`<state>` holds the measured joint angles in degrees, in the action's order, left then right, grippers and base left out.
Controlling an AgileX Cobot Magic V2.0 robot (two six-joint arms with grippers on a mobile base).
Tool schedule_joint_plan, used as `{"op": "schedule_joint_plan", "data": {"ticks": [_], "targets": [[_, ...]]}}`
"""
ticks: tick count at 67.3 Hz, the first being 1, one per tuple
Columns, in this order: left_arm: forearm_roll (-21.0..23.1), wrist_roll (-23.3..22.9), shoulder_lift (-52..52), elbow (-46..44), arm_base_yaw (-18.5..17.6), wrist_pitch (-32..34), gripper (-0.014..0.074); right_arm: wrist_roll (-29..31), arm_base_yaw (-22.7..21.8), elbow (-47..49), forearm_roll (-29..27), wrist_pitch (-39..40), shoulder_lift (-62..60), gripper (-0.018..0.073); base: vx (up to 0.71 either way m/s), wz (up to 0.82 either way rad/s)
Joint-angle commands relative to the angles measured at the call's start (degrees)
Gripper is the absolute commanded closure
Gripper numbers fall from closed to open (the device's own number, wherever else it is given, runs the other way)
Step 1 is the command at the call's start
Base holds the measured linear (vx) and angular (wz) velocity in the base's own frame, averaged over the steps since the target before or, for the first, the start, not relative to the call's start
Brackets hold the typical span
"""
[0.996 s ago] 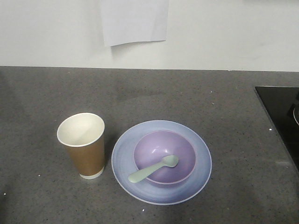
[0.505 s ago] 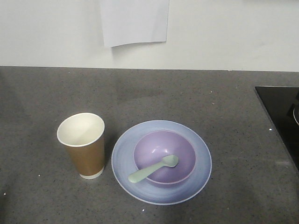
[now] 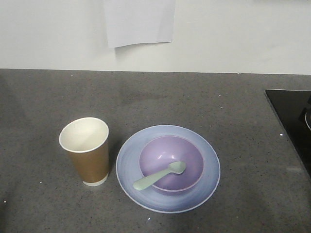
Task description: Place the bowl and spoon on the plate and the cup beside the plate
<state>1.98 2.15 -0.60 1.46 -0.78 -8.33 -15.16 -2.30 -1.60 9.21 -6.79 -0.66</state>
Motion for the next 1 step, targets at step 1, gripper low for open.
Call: {"op": "schedule_joint_plan", "data": {"ticks": [1], "targets": [[0.22, -0.61, 0.33, -0.43, -0.08, 4.28, 0.0604, 0.37, -0.46, -0.2, 0.44, 4.09, -0.59, 0.0562, 0.0, 0.0]]}}
